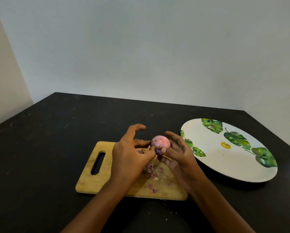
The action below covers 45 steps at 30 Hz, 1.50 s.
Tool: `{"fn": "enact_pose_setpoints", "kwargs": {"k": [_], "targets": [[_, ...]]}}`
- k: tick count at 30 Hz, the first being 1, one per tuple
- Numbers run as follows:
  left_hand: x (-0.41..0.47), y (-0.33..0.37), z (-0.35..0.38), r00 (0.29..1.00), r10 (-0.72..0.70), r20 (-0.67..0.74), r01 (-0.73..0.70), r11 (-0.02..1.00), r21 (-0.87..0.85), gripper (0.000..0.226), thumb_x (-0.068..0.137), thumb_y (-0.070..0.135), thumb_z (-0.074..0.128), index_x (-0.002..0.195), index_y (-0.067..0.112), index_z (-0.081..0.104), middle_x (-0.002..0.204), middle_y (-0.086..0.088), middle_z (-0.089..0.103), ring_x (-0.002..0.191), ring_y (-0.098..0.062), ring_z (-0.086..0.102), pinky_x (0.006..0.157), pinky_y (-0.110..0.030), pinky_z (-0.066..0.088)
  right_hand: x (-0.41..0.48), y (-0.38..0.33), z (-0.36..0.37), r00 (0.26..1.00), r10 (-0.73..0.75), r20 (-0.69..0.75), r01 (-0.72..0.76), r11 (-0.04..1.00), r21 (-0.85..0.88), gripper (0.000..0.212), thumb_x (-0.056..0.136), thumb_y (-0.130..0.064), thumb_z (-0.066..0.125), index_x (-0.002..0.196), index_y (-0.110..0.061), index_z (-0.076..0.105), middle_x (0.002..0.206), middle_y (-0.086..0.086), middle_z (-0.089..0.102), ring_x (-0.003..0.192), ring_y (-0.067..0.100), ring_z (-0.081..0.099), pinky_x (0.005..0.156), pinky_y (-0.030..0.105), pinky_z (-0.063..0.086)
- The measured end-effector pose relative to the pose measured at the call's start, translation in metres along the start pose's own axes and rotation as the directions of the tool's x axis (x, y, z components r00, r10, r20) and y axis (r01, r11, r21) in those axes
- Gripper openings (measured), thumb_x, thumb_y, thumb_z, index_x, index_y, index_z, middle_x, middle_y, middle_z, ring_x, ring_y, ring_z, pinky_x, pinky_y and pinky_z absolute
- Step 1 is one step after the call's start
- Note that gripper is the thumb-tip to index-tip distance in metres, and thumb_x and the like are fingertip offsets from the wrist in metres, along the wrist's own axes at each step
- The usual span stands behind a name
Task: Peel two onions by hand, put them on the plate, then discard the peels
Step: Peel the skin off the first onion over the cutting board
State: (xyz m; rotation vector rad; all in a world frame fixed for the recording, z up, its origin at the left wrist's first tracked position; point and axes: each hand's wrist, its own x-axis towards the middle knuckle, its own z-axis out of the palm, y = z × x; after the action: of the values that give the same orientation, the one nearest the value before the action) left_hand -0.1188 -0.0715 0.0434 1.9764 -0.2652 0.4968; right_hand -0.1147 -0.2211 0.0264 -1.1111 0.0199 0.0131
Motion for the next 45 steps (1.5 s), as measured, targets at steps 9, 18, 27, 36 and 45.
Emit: {"fn": "enact_pose_setpoints", "kwargs": {"k": [9,18,27,36,45], "targets": [[0.003,-0.003,-0.001,0.998,-0.054,-0.008,0.054,0.998,-0.032,0.06,0.07,0.017,0.079,0.122,0.026,0.051,0.076,0.008,0.071,0.072,0.003,0.065,0.063,0.011,0.029,-0.001,0.0,-0.002,0.998,0.008,0.055,-0.005,0.998,-0.059,0.047,0.063,-0.005,0.075,0.11,-0.01,0.067,0.119,0.014,0.065,0.106,0.03,0.067,0.077,0.034,0.059],[-0.003,-0.005,0.003,0.994,-0.091,-0.067,0.091,0.996,-0.004,0.047,0.073,0.017,0.077,0.111,0.034,0.054,0.067,0.019,0.062,0.065,0.013,0.061,0.062,-0.002,0.046,-0.001,0.005,-0.002,0.999,0.014,0.038,-0.011,0.996,-0.086,0.048,0.06,-0.011,0.079,0.107,-0.014,0.071,0.118,0.012,0.067,0.107,0.032,0.067,0.082,0.039,0.059],[0.0,-0.004,0.001,0.986,-0.104,-0.131,0.098,0.994,-0.054,0.048,0.071,0.011,0.077,0.103,0.035,0.051,0.066,0.009,0.067,0.065,0.0,0.065,0.065,-0.015,0.053,-0.003,0.002,0.007,0.996,0.066,0.058,-0.069,0.996,0.06,0.043,0.066,-0.002,0.069,0.109,-0.003,0.066,0.109,0.019,0.07,0.097,0.034,0.07,0.071,0.034,0.061],[0.003,-0.004,-0.001,0.977,-0.129,-0.17,0.112,0.988,-0.108,0.045,0.073,0.007,0.074,0.108,0.026,0.054,0.066,0.007,0.067,0.066,0.0,0.064,0.076,-0.029,0.055,-0.001,-0.001,0.006,0.976,0.175,0.131,-0.207,0.936,0.287,0.054,0.075,-0.003,0.066,0.127,0.002,0.052,0.125,0.03,0.059,0.104,0.038,0.067,0.076,0.039,0.06],[0.008,-0.014,-0.001,0.98,-0.109,-0.165,0.112,0.994,0.007,0.046,0.072,0.014,0.074,0.1,0.038,0.048,0.067,0.011,0.063,0.082,-0.014,0.063,0.085,-0.045,0.052,0.002,-0.001,0.002,0.966,0.208,0.153,-0.255,0.863,0.437,0.105,0.038,-0.01,0.088,0.133,0.0,0.044,0.122,0.032,0.06,0.104,0.04,0.066,0.068,0.036,0.059]]}}
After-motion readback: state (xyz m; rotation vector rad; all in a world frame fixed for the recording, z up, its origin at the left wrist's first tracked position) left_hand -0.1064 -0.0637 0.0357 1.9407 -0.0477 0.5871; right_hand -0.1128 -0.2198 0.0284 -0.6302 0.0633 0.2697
